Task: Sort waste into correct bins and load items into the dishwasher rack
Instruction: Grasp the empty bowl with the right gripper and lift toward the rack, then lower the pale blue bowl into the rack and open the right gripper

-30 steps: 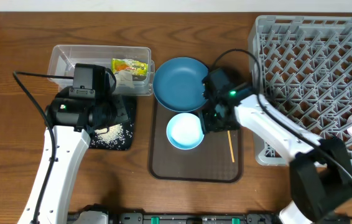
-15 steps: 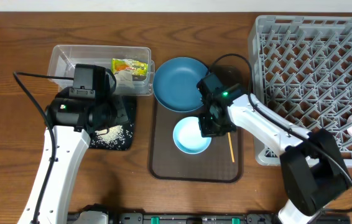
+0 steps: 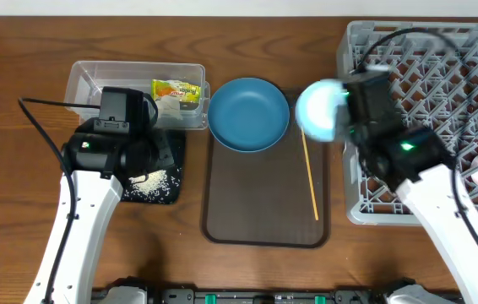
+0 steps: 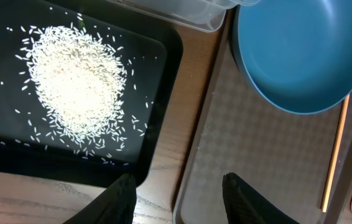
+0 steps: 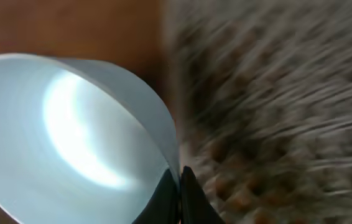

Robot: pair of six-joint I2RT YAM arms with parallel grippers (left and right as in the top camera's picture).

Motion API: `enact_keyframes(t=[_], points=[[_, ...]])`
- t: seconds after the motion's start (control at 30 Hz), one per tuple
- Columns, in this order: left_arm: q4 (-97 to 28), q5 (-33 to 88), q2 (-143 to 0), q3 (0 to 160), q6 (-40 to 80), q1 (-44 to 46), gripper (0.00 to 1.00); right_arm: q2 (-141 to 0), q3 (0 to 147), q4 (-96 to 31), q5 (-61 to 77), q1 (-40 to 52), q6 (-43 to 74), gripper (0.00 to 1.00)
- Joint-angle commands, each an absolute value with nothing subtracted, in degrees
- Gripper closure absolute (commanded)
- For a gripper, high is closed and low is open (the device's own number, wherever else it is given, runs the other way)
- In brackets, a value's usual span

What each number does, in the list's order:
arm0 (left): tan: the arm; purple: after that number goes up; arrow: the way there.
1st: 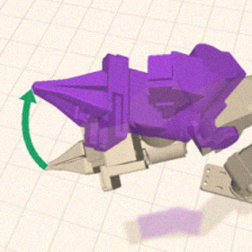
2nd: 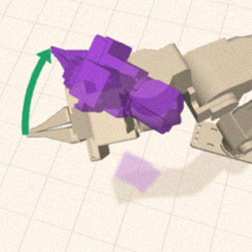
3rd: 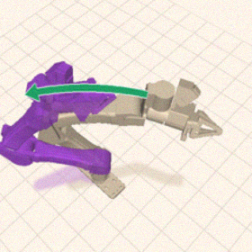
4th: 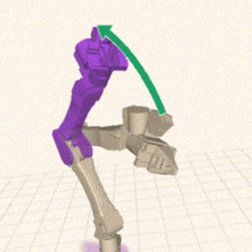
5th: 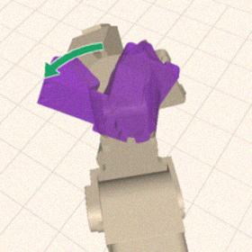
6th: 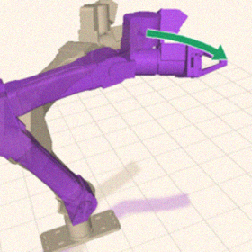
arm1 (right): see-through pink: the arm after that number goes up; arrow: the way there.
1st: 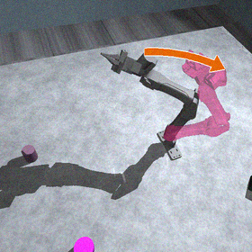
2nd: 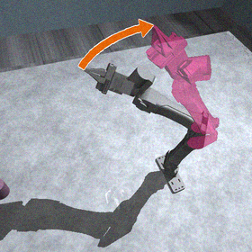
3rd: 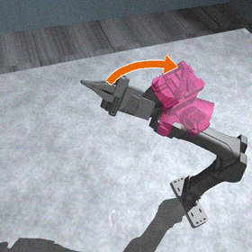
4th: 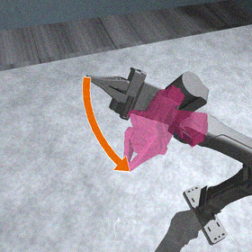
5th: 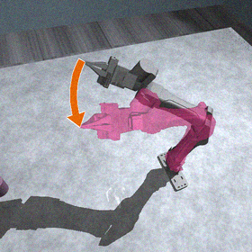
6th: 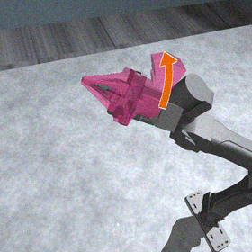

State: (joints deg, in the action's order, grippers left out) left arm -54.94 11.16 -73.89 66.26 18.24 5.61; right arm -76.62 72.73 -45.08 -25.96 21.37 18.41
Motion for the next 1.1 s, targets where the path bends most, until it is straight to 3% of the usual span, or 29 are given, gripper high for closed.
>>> enact_keyframes(t=[0.0,0.27,0.53,0.73,1.07], points=[[-54.8,10.4,-73.8,67.0,18.5,5.3,0.52,-76.8,73.3,-41.8,-42.7,18.0,8.4,0.99],[-54.8,10.4,-74.0,67.0,18.5,5.3,0.52,-79.2,73.3,-26.7,-56.6,8.5,-1.7,0.99],[-54.8,10.4,-74.5,67.0,18.5,5.3,0.52,-84.8,73.3,-18.6,-57.8,-1.7,-13.5,0.99],[-54.8,10.4,-74.6,67.0,18.5,5.3,0.52,-90.4,73.3,-18.4,-67.8,-6.7,-14.0,0.99],[-54.8,10.4,-74.6,67.0,18.5,5.3,0.52,-97.8,71.5,-23.6,-68.1,-7.8,-7.7,0.99]])
